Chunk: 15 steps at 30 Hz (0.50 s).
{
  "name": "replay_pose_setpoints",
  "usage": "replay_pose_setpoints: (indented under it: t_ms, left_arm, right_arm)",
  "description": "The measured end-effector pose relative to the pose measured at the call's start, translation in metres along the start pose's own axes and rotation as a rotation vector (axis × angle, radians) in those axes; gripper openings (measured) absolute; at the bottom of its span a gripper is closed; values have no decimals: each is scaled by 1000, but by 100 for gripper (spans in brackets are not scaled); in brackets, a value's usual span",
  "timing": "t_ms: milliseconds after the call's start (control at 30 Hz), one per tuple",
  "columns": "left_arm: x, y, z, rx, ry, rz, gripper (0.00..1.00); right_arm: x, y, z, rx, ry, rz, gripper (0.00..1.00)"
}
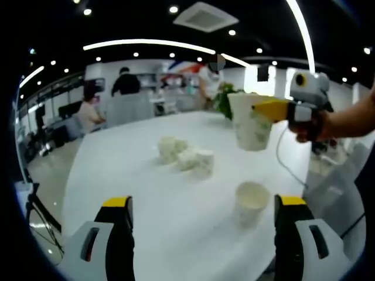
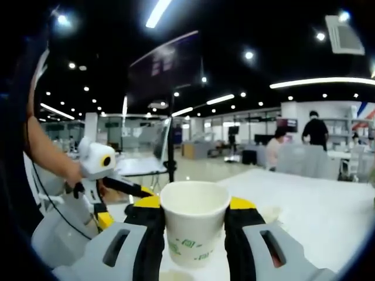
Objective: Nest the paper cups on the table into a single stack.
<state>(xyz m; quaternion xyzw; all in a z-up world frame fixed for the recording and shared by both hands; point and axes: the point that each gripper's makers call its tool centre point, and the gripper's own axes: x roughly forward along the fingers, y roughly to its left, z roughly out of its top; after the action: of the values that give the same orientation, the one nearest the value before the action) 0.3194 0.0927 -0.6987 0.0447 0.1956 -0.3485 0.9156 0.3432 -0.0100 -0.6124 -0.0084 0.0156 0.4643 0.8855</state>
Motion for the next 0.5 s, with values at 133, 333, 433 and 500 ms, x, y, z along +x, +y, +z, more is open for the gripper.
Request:
replay_pose_setpoints:
  t_ms: [133, 333, 433, 500]
  left_arm:
    - [1, -2, -1, -1, 1, -3, 99]
    - [2, -4, -3, -2, 5, -6, 99]
    - [3, -4, -3, -1, 7, -8, 99]
    - [3, -4, -3, -2, 8, -9, 99]
  right_arm:
    - [-5, 3, -2, 6, -1, 3, 36]
    - [-12, 10, -6, 19, -1, 10, 36]
    - [-14, 14, -5, 28, -6, 16, 36]
    - [-15, 16, -5, 27, -7, 18, 36]
